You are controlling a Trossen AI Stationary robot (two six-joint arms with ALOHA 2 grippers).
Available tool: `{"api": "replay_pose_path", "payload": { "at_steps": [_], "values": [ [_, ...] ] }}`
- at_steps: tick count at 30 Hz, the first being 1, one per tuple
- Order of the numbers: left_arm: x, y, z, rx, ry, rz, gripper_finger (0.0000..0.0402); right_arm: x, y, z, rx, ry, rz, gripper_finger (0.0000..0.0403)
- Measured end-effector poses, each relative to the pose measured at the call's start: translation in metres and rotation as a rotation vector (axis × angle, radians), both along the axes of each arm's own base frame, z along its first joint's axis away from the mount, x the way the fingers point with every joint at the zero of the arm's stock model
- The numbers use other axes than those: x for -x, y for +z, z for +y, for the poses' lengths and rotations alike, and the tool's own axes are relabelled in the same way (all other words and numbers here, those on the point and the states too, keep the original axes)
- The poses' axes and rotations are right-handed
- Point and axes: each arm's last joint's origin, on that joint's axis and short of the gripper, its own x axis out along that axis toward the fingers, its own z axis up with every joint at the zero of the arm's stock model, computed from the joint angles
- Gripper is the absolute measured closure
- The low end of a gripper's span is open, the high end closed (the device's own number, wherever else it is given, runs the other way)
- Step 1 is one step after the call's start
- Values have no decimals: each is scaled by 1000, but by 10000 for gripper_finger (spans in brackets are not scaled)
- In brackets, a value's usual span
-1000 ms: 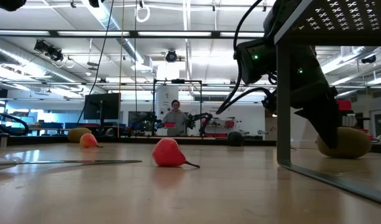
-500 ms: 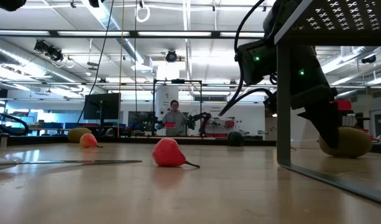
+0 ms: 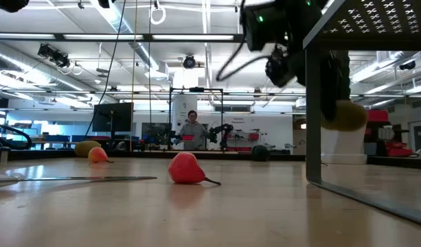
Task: Pick & Place Fruit
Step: Put the bottom brown kiwi into the blue strainer bowl on the shelf
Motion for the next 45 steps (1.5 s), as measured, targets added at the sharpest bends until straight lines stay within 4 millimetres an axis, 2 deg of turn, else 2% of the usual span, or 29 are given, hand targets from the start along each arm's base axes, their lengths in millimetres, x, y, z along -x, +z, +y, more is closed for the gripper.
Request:
{"api": "replay_pose_path", "payload": {
  "at_steps": [8, 15, 21, 28, 45],
  "values": [
    [0, 0, 0, 0, 0, 1, 154, -17, 51, 12, 31, 66, -144, 185],
    [0, 0, 0, 0, 0, 1, 154, -12, 87, 27, 49, 80, -135, 185],
    [0, -1, 0, -10, 3, 11, 154, 1, 103, 53, -68, 69, -176, 184],
    [0, -1, 0, -10, 3, 10, 154, 18, 118, 74, -83, 58, -215, 184],
    [0, -1, 0, -10, 3, 10, 154, 57, 157, 71, -99, -17, -355, 184]
  ]
}}
